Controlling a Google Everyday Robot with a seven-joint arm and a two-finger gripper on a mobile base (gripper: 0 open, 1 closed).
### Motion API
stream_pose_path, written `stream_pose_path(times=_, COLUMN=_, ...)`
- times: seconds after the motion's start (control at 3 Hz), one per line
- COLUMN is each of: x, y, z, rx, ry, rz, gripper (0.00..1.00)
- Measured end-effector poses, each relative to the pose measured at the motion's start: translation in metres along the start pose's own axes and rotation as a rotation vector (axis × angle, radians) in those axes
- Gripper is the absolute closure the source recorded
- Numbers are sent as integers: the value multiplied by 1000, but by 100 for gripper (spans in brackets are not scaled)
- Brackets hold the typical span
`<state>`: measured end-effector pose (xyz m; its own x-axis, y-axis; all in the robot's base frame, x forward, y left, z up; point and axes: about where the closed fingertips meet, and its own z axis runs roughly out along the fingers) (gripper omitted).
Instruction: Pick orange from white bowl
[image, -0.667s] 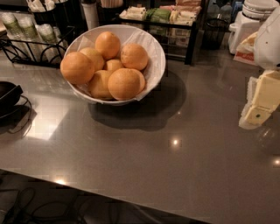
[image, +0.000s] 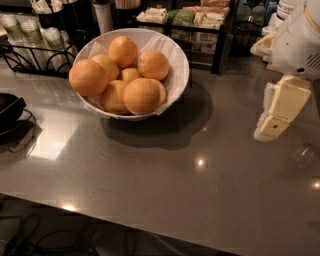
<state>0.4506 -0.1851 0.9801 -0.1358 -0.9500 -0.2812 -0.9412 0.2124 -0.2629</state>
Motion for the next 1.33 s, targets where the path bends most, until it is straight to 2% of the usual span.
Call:
stream_pose_path(times=0.33, x=-52, y=-6, z=9, rx=9, ry=-136, rz=-97, gripper=0)
stream_pose_path(times=0.67, x=-79, y=-4, z=13, rx=18, ry=-205, rz=-171, gripper=0)
stream_pose_path(times=1.0, x=-79, y=-4, z=13, rx=18, ry=-205, rz=-171, gripper=0)
stream_pose_path(times=1.33, x=-96, y=-7, z=33, rx=13, ry=-278, rz=-148, gripper=0)
